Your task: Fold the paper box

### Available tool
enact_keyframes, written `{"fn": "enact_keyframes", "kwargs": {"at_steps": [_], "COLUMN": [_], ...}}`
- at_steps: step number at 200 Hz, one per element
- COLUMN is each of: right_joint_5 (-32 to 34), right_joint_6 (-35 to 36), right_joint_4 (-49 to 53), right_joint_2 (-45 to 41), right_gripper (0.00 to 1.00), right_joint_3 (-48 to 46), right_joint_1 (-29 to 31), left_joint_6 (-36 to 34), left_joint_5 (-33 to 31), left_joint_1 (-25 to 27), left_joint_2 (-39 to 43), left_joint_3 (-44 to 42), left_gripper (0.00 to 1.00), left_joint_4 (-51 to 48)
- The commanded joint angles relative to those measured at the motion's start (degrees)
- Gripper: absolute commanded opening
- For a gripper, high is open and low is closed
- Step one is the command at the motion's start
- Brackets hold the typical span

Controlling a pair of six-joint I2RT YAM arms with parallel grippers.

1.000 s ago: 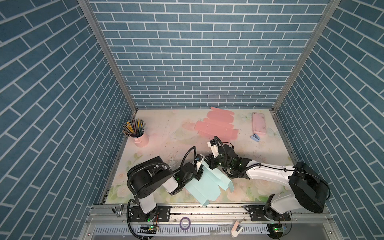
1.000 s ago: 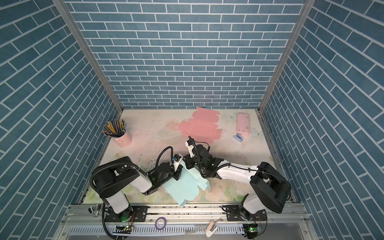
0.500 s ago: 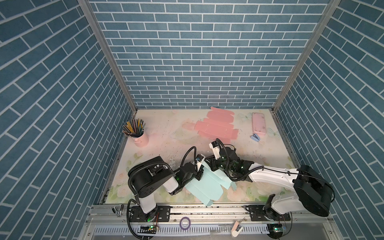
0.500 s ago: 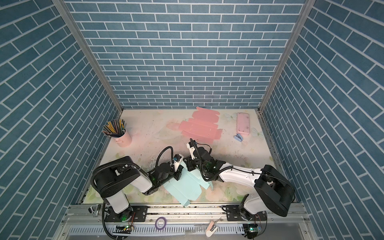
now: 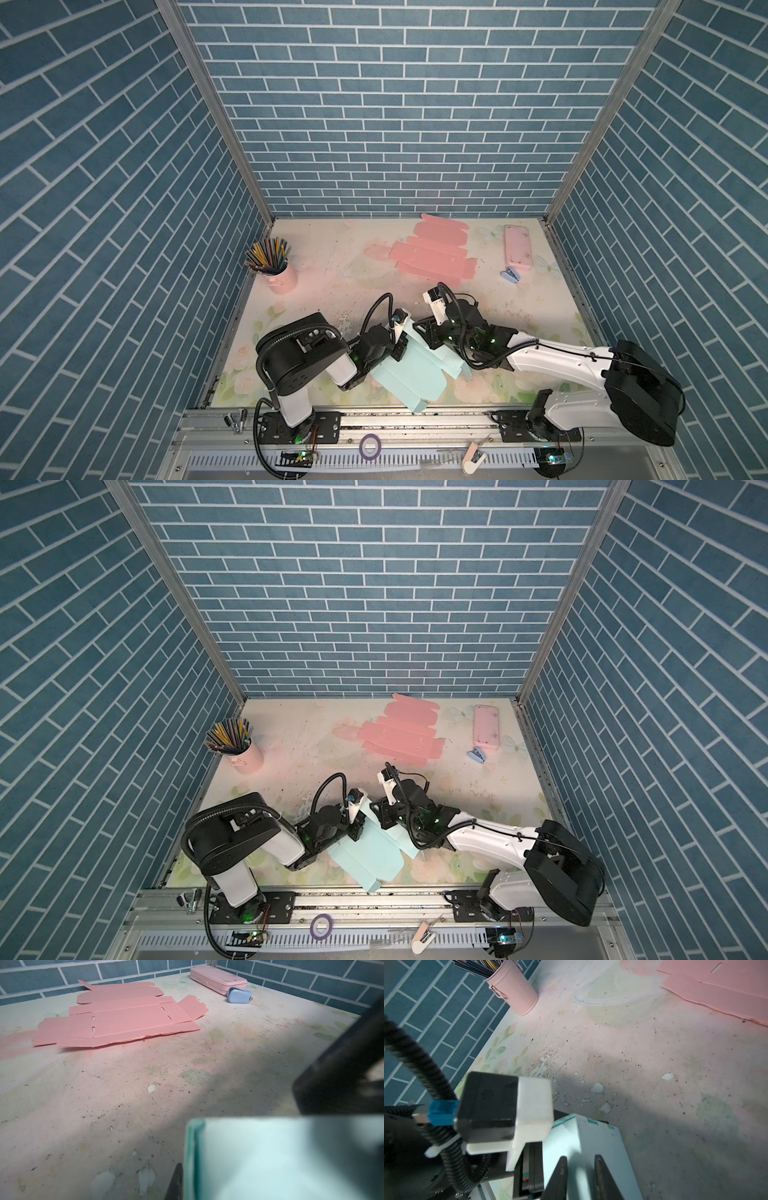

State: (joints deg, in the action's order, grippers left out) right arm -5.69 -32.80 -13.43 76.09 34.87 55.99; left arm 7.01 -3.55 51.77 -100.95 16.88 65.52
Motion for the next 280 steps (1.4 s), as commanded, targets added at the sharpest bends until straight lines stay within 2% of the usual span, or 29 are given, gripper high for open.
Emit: {"fn": "enact_keyframes", "kwargs": {"at_steps": [1, 17, 68, 97, 137, 168, 195, 213, 228, 238, 262, 280], "right_joint_5": [-0.93, -0.55, 0.22, 1.99, 1.04, 2.46, 4.33, 6.81, 10.79, 13.84, 18.43, 17.76], "right_joint_6": [-1.89, -2.18, -1.54, 0.28, 3.90, 6.94, 13.73, 17.50, 18.67, 19.14, 18.81, 16.92], "right_joint_4": [0.94, 0.26, 1.38, 4.02, 7.47, 8.65, 17.20, 23.64, 28.29, 31.12, 33.14, 33.03], "right_joint_2": [3.20, 4.12, 2.81, 0.28, -2.66, -8.80, -17.34, -22.04, -24.58, -25.07, -23.70, -21.34], "right_gripper": [0.24, 0.23, 0.23, 0.23, 0.23, 0.23, 0.20, 0.13, 0.01, 0.00, 0.00, 0.00], "right_joint_3": [0.13, -0.58, -0.79, -0.84, 0.05, 0.79, 7.11, 11.49, 14.27, 16.11, 19.41, 21.80], "right_joint_1": [0.35, 0.33, -0.43, -0.64, -1.49, -1.43, -1.25, -0.80, -0.65, -0.70, -0.70, -0.71], "left_joint_6": [0.77, 1.25, 1.28, 0.84, 0.59, 1.78, 4.56, 7.93, 11.10, 13.07, 17.43, 18.07], "left_joint_5": [0.00, -0.15, 0.24, 0.20, 3.97, 2.35, -3.33, -7.47, -12.84, -15.13, -14.04, -12.12], "left_joint_1": [0.17, 0.18, 0.18, 0.13, 0.13, -0.18, -0.41, -0.53, -0.60, -0.98, -3.76, -4.66], "left_joint_2": [0.00, 0.94, 2.60, 4.10, 3.57, 6.85, 15.86, 25.61, 32.90, 36.55, 41.32, 42.21], "left_joint_3": [-0.93, -2.42, -3.65, -3.31, -1.03, -2.80, -2.09, 1.83, 4.32, 5.46, 7.33, 9.68], "left_gripper": [0.16, 0.19, 0.18, 0.10, 0.03, 0.00, 0.00, 0.00, 0.00, 0.00, 0.00, 0.00], "left_joint_4": [2.34, 3.63, 3.83, 3.02, 3.53, 3.51, -8.41, -27.39, -40.18, -46.09, -53.30, -56.42]}}
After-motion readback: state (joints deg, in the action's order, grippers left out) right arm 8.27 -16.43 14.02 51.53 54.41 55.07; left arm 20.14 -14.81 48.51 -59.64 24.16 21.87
